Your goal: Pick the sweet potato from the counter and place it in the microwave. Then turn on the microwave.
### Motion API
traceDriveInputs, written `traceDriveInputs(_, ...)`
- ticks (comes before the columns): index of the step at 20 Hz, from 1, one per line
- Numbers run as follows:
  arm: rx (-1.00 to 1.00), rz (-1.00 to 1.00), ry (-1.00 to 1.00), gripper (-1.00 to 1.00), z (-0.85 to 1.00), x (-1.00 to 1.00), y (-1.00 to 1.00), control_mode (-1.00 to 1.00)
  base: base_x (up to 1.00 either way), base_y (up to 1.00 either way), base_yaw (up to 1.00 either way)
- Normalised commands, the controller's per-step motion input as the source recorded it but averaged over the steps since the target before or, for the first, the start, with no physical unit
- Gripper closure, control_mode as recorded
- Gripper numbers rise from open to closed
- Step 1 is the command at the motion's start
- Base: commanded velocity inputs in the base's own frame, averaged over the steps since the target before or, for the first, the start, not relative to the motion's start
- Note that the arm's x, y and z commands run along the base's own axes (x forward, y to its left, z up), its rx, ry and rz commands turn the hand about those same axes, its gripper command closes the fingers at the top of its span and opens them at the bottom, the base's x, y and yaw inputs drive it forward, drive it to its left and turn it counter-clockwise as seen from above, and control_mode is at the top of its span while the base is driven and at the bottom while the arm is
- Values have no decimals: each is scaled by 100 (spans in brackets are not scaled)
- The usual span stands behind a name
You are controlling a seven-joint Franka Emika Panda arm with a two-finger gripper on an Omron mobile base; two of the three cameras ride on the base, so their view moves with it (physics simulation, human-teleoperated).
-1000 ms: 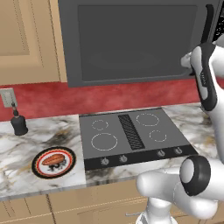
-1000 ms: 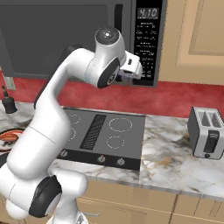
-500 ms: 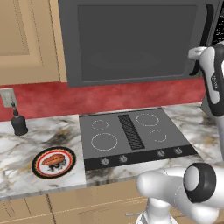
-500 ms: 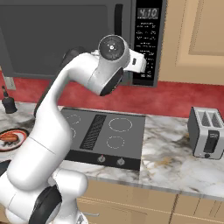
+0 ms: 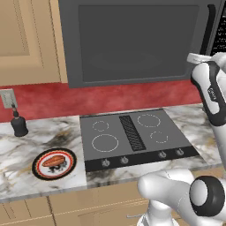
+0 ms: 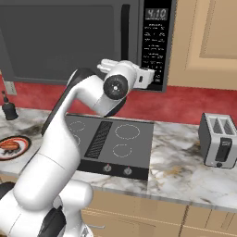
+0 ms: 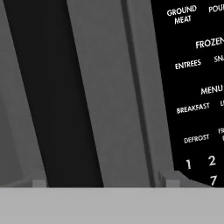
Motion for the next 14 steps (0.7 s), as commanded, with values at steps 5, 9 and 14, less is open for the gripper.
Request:
traceDriveInputs(5, 0, -3, -7, -100, 22, 80, 0, -100, 0, 0, 0)
traceDriveInputs(9, 0, -3, -3, -100, 14, 76, 9, -100, 0, 0, 0)
traceDriveInputs(14, 0, -4, -2, 100, 13, 43, 25, -100, 0, 0, 0)
